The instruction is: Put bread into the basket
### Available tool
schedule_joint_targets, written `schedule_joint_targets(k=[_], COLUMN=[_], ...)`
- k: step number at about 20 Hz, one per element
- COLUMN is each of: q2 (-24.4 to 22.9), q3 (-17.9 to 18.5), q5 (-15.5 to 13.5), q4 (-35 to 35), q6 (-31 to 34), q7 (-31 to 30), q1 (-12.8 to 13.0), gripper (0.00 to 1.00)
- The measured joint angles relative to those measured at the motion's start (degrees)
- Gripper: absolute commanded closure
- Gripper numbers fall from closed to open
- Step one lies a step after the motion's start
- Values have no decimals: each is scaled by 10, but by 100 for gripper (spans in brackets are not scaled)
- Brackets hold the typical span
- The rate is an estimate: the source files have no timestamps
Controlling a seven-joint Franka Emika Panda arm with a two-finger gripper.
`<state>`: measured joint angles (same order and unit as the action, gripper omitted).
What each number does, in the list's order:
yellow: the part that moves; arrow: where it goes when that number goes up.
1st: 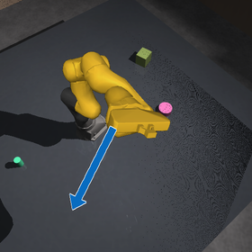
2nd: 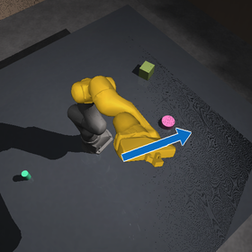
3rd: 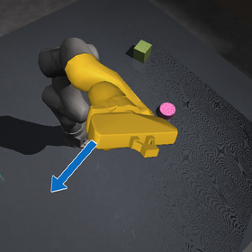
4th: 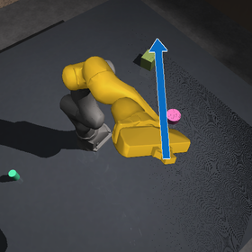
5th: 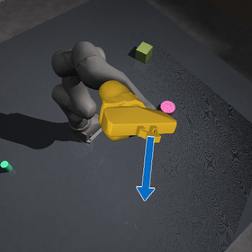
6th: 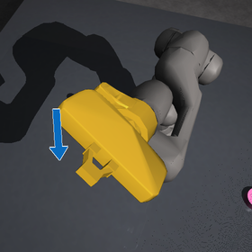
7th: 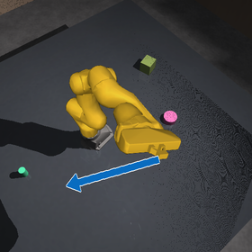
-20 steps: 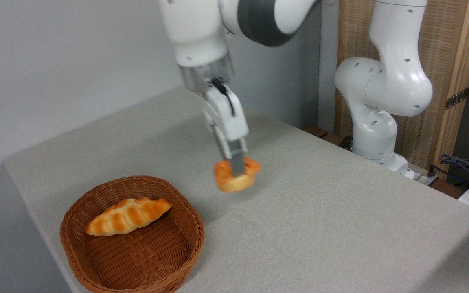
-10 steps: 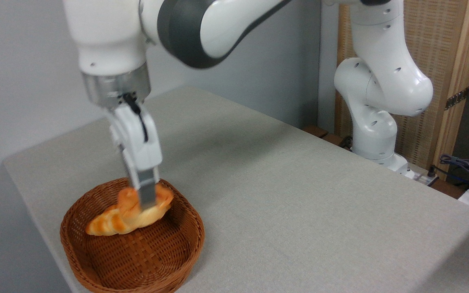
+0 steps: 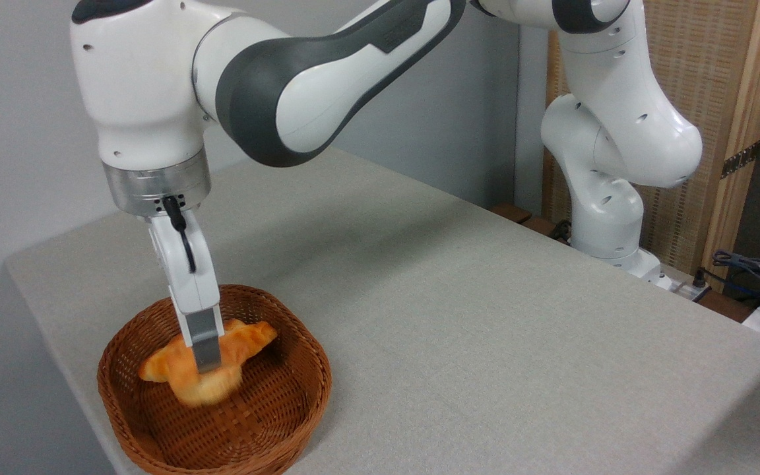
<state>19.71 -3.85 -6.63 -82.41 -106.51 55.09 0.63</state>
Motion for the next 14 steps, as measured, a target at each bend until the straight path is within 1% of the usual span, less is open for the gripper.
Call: schedule_joint_targets(k=[3,9,11,14], q2=[3,-3,-22,-68], q3=[-5,-5,-5,-5], q5=[12,14,14,14], q4=[0,3,6,-1], q6=[0,0,20,69], q7=[0,-1,-4,-23], q1=[0,-2,-10,-31], gripper=[0,0,0,0])
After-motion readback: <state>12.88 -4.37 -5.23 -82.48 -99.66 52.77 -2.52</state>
